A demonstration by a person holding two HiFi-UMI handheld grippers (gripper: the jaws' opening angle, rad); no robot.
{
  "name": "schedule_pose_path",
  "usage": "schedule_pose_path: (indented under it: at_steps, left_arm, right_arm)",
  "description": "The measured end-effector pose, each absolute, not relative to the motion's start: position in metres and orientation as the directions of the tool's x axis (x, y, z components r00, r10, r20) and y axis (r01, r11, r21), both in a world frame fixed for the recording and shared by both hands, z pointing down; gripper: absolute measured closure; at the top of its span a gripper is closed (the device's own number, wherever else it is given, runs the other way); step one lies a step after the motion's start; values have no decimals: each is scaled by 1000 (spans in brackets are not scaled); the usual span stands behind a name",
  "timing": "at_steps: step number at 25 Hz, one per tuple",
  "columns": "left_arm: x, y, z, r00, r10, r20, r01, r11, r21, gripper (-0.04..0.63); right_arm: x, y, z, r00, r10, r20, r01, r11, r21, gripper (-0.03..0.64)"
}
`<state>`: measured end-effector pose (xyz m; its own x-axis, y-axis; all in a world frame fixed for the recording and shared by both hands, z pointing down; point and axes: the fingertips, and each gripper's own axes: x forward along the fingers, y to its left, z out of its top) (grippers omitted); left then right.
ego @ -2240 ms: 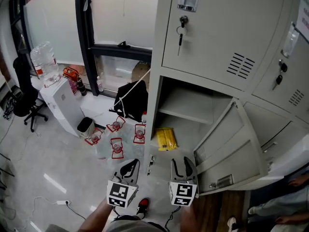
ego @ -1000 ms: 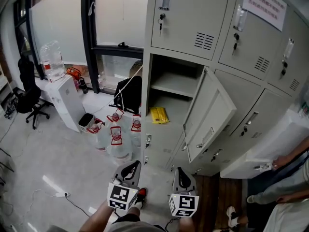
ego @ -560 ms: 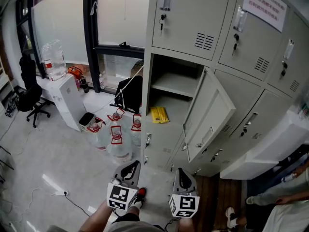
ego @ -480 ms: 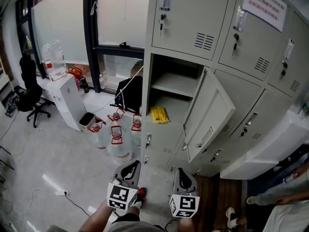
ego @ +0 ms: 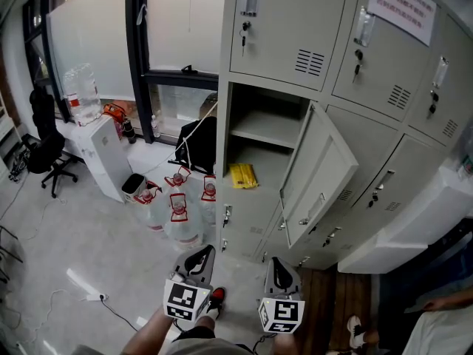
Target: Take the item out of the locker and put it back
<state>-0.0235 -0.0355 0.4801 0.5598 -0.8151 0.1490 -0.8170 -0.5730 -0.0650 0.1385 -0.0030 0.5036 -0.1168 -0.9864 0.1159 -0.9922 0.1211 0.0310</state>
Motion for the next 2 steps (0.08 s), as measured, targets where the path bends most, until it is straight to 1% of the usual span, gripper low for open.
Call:
schedule_pose_path:
  at_steps: [2]
  left_arm:
    - [-24, -35, 480, 560, -815, 149, -817, -574, -65, 572]
  right_arm:
    - [139, -2, 504, -115, -986, 117, -992, 119, 30, 600]
